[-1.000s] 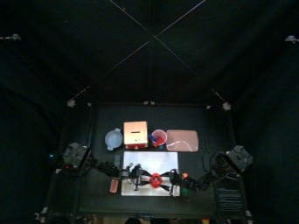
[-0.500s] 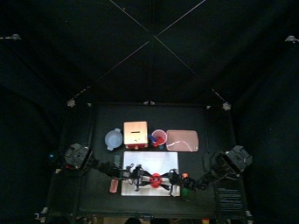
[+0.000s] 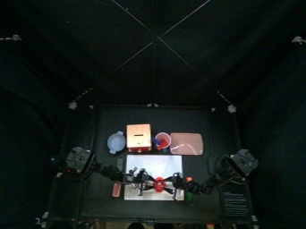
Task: Get the cutter from the drawer then cut the dough then place the extra dough in the bowl
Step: Cut the dough
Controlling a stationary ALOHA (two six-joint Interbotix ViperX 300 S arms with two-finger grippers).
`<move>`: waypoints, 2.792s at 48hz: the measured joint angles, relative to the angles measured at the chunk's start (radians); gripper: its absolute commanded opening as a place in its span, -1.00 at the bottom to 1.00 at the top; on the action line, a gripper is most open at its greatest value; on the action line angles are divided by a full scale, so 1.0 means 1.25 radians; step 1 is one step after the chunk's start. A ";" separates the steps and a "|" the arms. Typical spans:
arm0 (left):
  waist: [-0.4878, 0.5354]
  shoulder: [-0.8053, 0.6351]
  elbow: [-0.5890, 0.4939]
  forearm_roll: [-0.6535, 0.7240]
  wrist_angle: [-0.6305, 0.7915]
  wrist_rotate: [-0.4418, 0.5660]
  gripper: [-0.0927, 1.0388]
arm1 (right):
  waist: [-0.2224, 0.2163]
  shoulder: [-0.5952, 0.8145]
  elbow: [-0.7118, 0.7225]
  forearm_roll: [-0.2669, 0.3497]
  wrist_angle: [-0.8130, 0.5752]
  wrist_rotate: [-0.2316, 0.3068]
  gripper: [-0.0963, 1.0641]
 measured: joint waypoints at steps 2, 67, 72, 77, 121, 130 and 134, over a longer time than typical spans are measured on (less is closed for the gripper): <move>0.000 -0.001 0.000 0.001 0.000 0.000 0.49 | 0.000 0.000 0.001 -0.001 0.000 0.000 0.57; 0.004 0.012 -0.006 -0.001 0.016 0.000 0.30 | -0.009 0.011 -0.002 0.000 0.039 0.002 0.24; 0.002 0.017 -0.006 -0.005 0.015 0.000 0.30 | -0.010 0.012 -0.002 0.000 0.040 0.005 0.24; 0.002 0.021 -0.006 -0.012 0.013 0.000 0.30 | -0.011 0.015 -0.002 0.000 0.040 0.005 0.24; 0.000 0.025 -0.001 -0.038 0.013 -0.006 0.30 | -0.007 0.023 -0.016 0.040 0.118 0.005 0.23; 0.000 0.032 -0.004 -0.045 0.013 -0.006 0.30 | -0.007 0.023 -0.017 0.042 0.126 0.005 0.23; -0.002 0.034 -0.004 -0.053 0.012 -0.006 0.30 | -0.006 0.023 -0.018 0.043 0.130 0.005 0.23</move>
